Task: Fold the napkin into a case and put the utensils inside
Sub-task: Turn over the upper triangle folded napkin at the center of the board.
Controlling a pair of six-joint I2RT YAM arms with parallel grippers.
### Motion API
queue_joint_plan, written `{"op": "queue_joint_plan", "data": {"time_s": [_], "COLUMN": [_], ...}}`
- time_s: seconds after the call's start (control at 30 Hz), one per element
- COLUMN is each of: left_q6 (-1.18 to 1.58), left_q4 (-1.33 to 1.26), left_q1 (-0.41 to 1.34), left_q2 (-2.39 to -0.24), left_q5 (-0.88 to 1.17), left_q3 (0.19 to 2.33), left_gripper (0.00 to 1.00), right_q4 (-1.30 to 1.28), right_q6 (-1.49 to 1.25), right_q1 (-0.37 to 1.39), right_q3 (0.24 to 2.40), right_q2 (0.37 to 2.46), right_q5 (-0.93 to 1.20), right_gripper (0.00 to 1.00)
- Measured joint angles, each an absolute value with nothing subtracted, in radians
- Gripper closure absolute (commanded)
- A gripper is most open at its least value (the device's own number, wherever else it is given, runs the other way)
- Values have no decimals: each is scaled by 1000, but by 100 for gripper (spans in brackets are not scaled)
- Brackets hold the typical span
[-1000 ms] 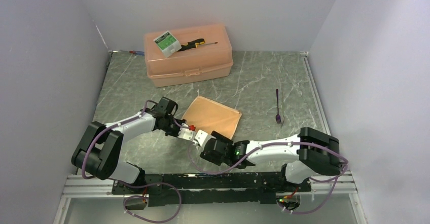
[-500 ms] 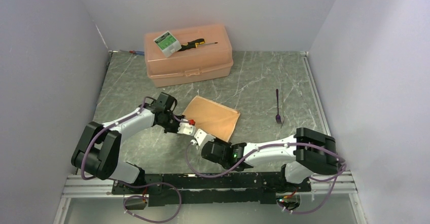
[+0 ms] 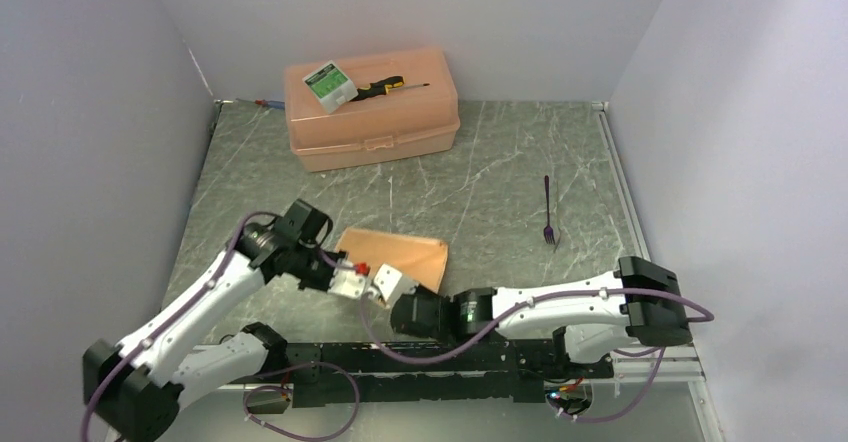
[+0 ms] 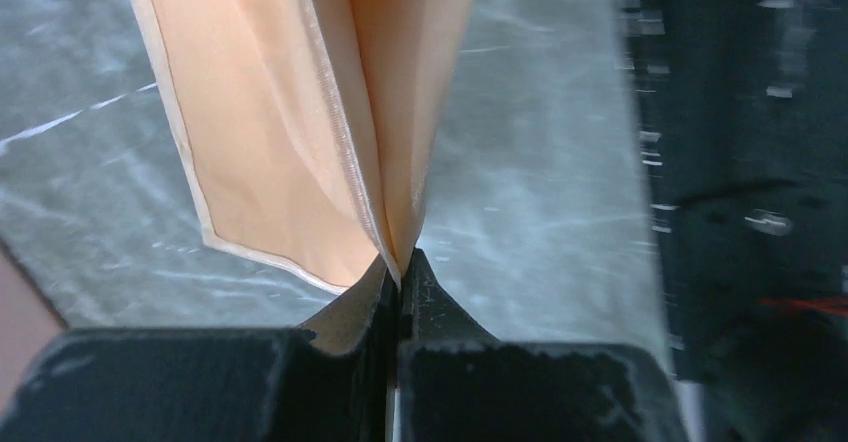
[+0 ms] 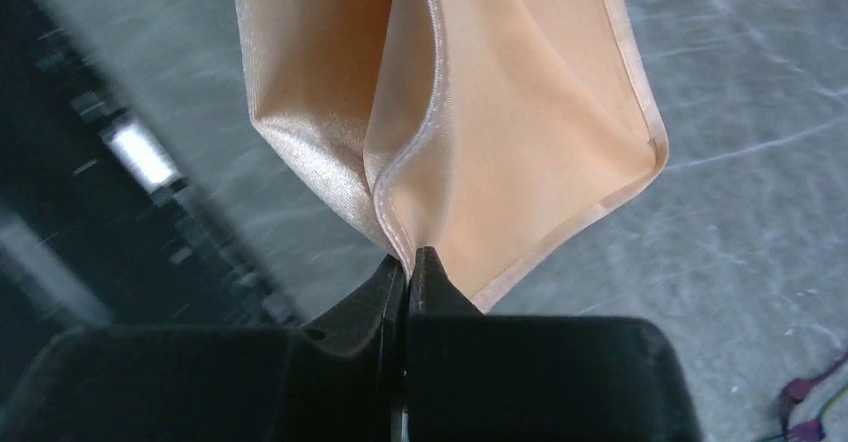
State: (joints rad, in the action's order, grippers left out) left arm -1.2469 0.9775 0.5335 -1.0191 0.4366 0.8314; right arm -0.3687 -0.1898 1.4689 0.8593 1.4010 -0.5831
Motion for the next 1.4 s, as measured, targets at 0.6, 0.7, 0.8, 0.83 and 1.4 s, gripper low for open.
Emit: {"op": "queue_joint_plan", "data": {"time_s": [0.6, 0.7, 0.8, 0.83, 1.4], "left_q6": [-973, -944, -925, -922, -883], "left_q4": [1530, 1541, 1464, 1439, 1034], "left_q1": [648, 648, 649, 646, 352], "left_q2": [-864, -919, -1023, -1060, -1960], "left_q5": [566, 566, 537, 521, 430], "left_q3": [1291, 1271, 1177, 1151, 1479], "left_gripper": [94, 93, 92, 92, 85], "right_q4": [-693, -635, -575, -559, -342], "right_q6": [-558, -550, -515, -496, -237], "right_q1": [1598, 1370, 1170, 1120, 648], "right_q3": [1127, 1060, 995, 979, 1020], "right_q2": [1096, 1020, 1032, 1061, 1601], "right_q5": [-229, -88, 36, 75, 354], "right_gripper": [100, 100, 100, 100, 100]}}
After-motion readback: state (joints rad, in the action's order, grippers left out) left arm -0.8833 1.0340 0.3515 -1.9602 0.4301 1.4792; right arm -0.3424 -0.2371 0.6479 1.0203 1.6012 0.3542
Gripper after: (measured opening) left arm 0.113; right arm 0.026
